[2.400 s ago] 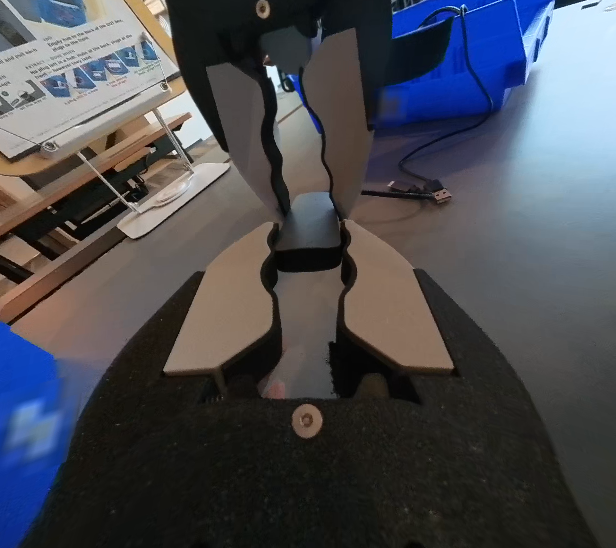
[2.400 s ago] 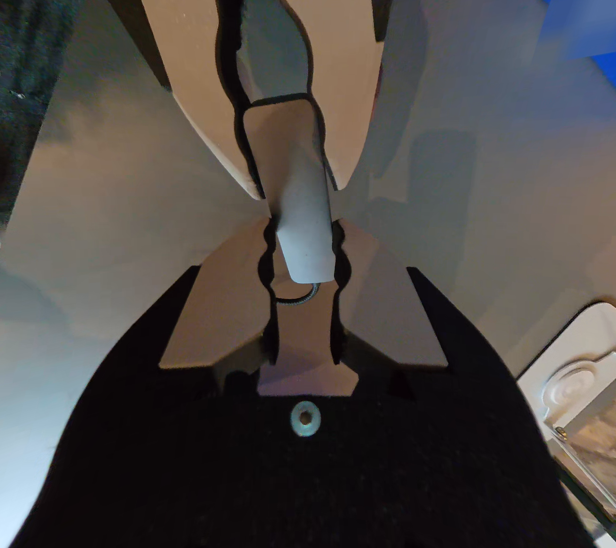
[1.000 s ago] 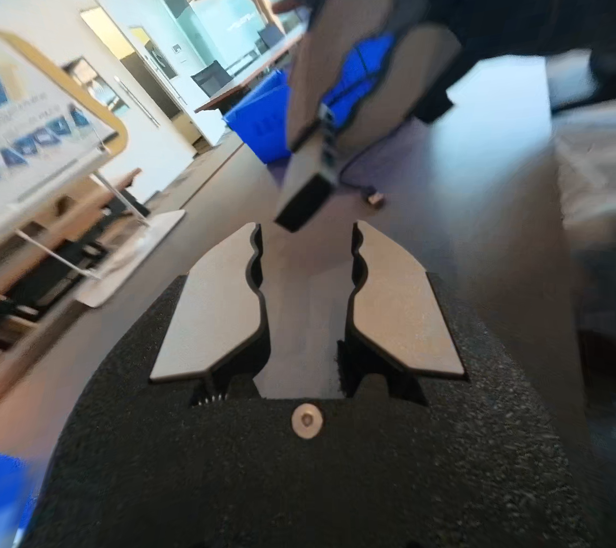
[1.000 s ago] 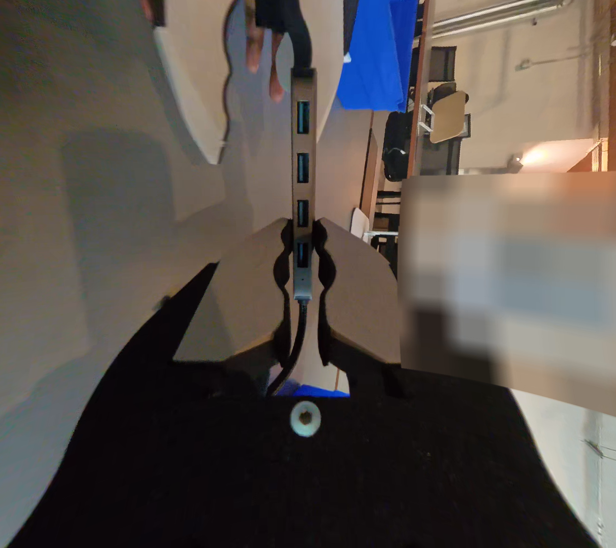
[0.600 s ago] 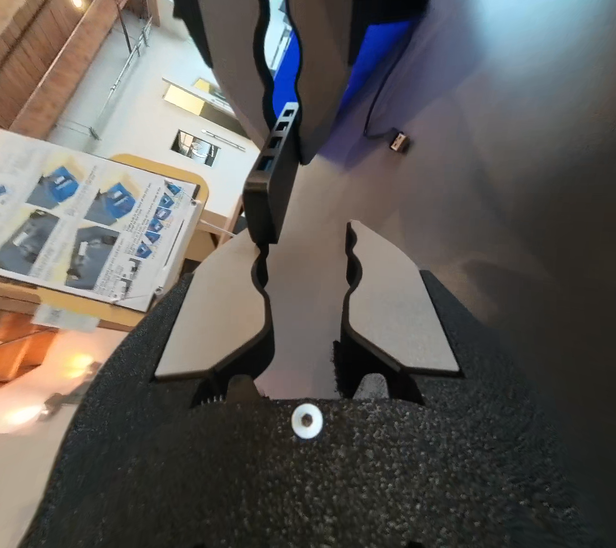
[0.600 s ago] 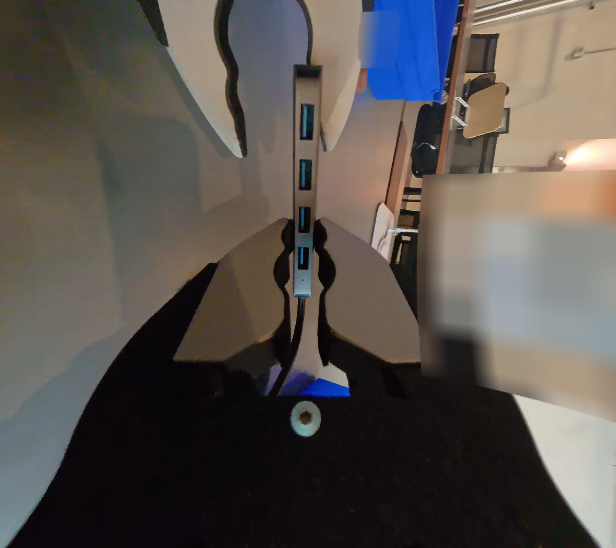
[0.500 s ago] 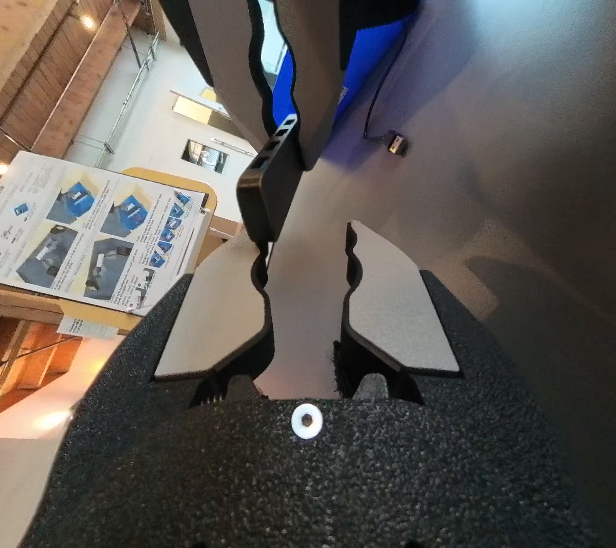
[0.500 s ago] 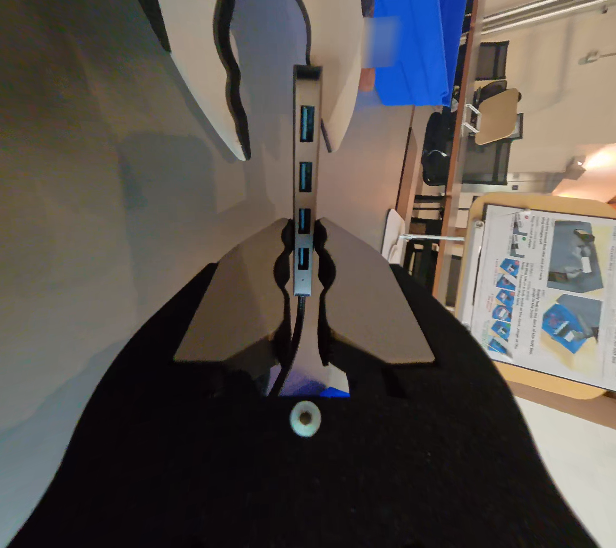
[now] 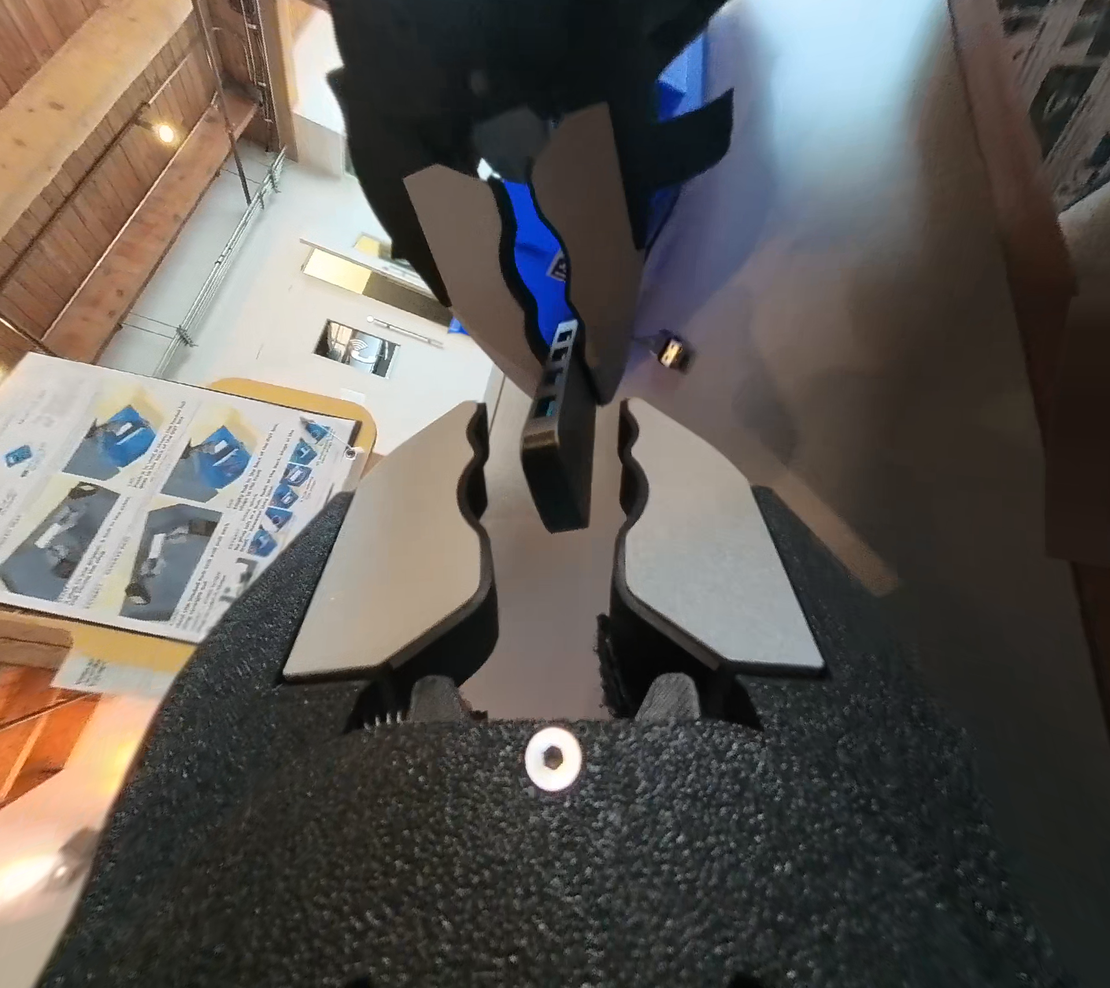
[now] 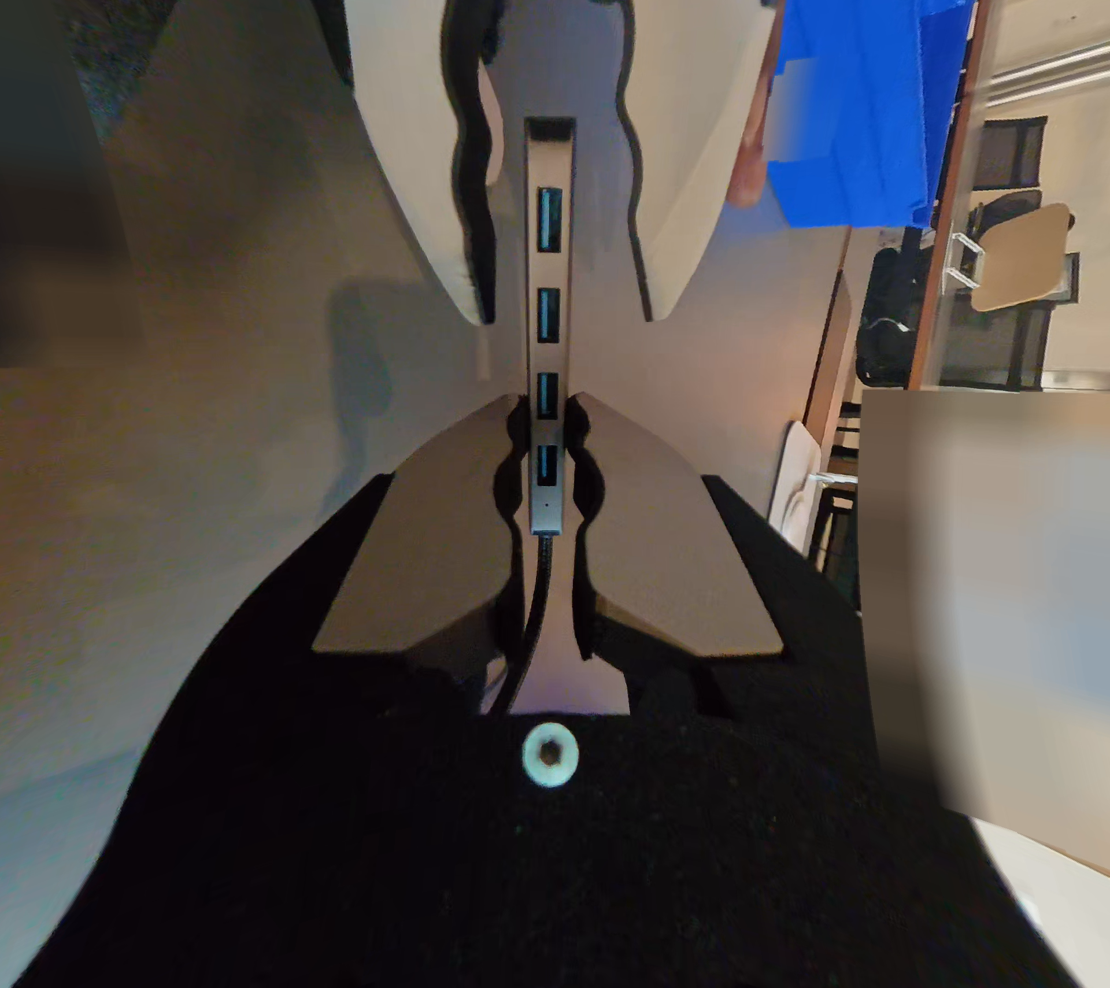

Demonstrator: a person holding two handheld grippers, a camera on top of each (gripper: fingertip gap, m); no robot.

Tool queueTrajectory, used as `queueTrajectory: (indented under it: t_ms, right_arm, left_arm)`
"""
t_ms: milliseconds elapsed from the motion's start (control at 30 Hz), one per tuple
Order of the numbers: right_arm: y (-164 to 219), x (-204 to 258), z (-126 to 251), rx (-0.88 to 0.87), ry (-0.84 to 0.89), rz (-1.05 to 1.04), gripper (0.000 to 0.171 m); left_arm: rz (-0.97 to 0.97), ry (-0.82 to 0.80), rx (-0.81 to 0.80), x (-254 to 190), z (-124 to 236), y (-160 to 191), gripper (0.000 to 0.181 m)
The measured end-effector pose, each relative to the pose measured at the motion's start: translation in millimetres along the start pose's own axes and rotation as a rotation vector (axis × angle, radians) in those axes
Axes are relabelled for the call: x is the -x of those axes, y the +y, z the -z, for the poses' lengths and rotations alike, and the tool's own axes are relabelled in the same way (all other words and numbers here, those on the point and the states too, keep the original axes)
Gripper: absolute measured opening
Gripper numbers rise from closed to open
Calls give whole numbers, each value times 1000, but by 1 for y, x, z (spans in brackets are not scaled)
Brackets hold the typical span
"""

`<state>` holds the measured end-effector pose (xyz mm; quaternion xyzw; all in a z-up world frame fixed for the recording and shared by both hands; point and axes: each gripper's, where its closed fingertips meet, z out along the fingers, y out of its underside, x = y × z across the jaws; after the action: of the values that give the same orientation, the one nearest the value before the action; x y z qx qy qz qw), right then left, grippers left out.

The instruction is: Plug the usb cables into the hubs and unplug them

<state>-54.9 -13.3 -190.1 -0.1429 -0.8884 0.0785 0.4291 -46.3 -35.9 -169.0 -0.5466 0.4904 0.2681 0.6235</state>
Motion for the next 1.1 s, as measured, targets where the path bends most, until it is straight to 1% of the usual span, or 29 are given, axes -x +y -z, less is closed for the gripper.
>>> queueTrajectory:
  t_ms: [167,333,400,500,600,700,733,767,833,867,933,1000,1100]
  right_arm:
    - [-6,3,0,-4,-14,9,11]
    - [-10,4,-3,-5,-21,5,11]
    - [-10,4,-4,7,-19,11,11]
    - [-10,2,-3,24,-9,29,11]
    - [-10,-1,-1,35,10,40,11]
    - [-8,-9,1,61,65,59,11]
    - [-7,-15,2,73,101,67,11]
    - [-6,-21,4,79,137,76,11]
    - [-5,-30,6,91,200,89,11]
    - [-5,-35,7,99,237,97,11]
    - [-4,-45,10,120,305,108,11]
    - [-5,-53,12,142,365,124,11]
    - [-7,-58,12,172,407,143,11]
  left_arm:
    - [29,6,-22,-1,1,-4,28]
    - [16,6,-5,-3,-1,-3,27]
    - [12,5,7,-4,-2,-1,21]
    - [13,5,12,-5,-3,0,16]
    - [53,-1,8,-3,-3,1,17]
    - [81,-6,37,-1,-3,10,26]
    - [117,-2,31,0,-3,11,29]
    - [193,13,12,0,-3,10,37]
    - [447,65,-56,5,-2,4,50]
    - [585,76,-103,11,0,0,54]
    - [787,35,-159,32,6,1,54]
    - [922,-22,-157,48,9,9,52]
    - [1078,30,-115,45,6,16,57]
